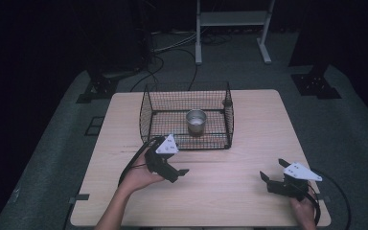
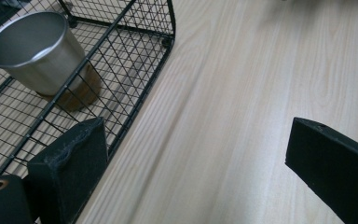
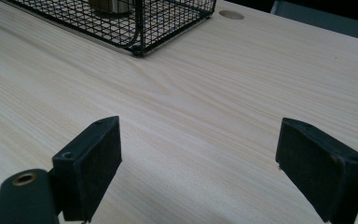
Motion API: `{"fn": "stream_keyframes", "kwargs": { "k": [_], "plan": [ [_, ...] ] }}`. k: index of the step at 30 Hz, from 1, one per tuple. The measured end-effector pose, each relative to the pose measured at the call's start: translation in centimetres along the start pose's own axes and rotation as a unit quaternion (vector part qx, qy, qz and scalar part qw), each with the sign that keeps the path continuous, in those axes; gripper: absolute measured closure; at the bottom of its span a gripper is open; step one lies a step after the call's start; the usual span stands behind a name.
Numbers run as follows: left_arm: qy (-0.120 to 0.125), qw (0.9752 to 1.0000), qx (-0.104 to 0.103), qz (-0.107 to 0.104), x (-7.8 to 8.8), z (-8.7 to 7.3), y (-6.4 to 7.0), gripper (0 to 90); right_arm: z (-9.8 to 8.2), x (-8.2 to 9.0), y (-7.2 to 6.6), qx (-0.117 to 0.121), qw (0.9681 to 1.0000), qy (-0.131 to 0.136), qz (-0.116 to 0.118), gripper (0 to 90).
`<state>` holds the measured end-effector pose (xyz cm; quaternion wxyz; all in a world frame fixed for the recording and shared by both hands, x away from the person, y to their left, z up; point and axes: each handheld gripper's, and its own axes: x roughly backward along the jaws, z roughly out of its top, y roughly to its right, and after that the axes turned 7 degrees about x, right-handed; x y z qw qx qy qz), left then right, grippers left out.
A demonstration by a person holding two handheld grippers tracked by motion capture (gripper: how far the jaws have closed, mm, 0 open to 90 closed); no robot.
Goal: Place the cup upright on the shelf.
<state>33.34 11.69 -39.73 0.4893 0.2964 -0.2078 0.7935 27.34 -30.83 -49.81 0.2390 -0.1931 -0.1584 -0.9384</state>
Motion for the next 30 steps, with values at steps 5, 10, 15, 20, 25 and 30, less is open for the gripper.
{"fn": "stream_keyframes", "kwargs": {
  "k": [5, 10, 15, 20, 25, 30],
  "plan": [
    [0.001, 1.0000, 0.004, 0.001, 0.3, -0.7, 0.0, 4.7, 0.0, 0.0, 0.0, 0.000, 1.0000, 0.000, 0.000, 13.5],
    [0.004, 1.0000, 0.006, 0.004, 0.6, -1.2, 0.1, 4.7, 0.0, 0.0, 0.0, 0.000, 1.0000, 0.000, -0.001, 13.5],
    [0.003, 0.9999, 0.006, 0.011, 0.9, -2.0, 0.4, 4.7, 0.0, 0.0, 0.0, 0.000, 1.0000, 0.000, -0.001, 13.5],
    [0.008, 0.9998, 0.012, 0.012, 1.2, -2.7, 0.7, 4.7, 0.0, 0.0, 0.0, 0.000, 1.0000, -0.001, -0.001, 13.5],
    [0.014, 0.9997, 0.016, 0.015, 1.5, -3.4, 0.8, 4.7, 0.0, 0.0, 0.0, 0.001, 1.0000, -0.001, -0.001, 13.5],
    [0.021, 0.9993, 0.024, 0.017, 1.8, -4.3, 0.9, 4.7, 0.0, 0.0, 0.0, 0.001, 1.0000, -0.002, -0.001, 13.5]
  ]
}}
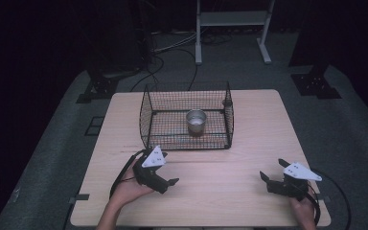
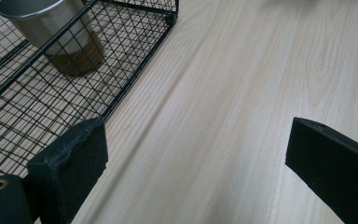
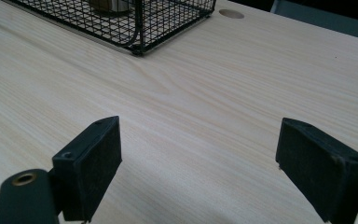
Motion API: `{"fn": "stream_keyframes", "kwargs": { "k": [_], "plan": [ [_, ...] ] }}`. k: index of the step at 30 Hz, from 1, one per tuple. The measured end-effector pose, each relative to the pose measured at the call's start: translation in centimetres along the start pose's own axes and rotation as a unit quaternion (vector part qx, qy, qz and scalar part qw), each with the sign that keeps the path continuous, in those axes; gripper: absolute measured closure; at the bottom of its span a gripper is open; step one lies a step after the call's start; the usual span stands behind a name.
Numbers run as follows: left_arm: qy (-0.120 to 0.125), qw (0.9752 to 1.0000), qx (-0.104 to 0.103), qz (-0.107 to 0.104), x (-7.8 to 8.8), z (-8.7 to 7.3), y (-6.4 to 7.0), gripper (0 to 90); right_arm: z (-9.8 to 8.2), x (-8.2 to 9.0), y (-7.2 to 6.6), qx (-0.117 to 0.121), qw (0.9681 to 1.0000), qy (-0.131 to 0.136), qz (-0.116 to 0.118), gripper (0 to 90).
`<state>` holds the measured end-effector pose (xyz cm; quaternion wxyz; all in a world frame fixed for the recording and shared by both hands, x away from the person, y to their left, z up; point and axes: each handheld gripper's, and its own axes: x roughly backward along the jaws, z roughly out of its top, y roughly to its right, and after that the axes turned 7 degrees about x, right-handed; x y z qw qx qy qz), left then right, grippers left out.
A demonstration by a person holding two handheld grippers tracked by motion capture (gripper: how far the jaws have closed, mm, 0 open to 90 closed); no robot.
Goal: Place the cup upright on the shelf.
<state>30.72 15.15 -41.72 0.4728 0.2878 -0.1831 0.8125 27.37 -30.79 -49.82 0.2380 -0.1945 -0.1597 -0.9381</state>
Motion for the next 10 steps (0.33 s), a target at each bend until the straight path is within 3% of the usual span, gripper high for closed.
{"fn": "stream_keyframes", "kwargs": {
  "k": [10],
  "plan": [
    [0.027, 0.9991, 0.026, 0.019, 0.9, -2.7, 0.7, 4.7, 0.0, 0.0, 0.0, -0.001, 1.0000, 0.000, 0.000, 13.5]
  ]
}}
